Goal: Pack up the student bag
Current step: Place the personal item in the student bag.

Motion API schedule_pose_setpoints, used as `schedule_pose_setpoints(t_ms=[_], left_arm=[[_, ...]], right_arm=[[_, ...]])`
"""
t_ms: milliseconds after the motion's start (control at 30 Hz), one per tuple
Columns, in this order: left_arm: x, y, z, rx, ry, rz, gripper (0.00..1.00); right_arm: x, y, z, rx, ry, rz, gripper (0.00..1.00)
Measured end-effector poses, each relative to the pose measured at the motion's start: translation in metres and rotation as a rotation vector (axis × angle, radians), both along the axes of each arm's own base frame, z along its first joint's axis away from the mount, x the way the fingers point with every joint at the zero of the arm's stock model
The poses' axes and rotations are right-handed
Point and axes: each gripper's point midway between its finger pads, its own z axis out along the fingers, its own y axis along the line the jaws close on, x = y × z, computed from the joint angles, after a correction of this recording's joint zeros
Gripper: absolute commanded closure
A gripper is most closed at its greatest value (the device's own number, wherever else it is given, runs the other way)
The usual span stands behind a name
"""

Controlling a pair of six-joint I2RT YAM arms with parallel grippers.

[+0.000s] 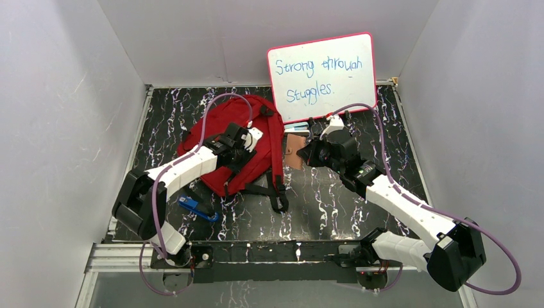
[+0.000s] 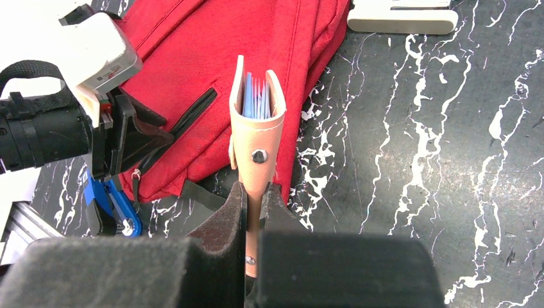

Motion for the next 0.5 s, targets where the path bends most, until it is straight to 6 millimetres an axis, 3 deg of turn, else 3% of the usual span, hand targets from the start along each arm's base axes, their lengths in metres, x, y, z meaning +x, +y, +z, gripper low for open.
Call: schedule_pose_setpoints(t_ms=[100,200,300,367,500], left_arm=[[0.001,0.0,-0.002,0.005,0.008,0.001,0.88],[0.001,-0.001,-0.002,0.005,0.011,0.003,0.86],[0.002,-0.001,0.0,0.004,0.012,0.006,0.71],[0.004,-0.002,0.002,0.004,0.005,0.007,0.53],[0.01,-0.002,0.009,0.002,-0.021,0.018,0.44]], right_arm=[[0.0,0.0,0.0,0.001,0.001,0.003,1.0],[-0.001,0.001,0.0,0.003,0.002,0.007,1.0],[-0.001,0.001,0.0,0.004,0.003,0.01,1.0],[-0.002,0.002,0.0,0.005,0.003,0.011,1.0],[-0.002,0.002,0.0,0.005,0.004,0.014,1.0]])
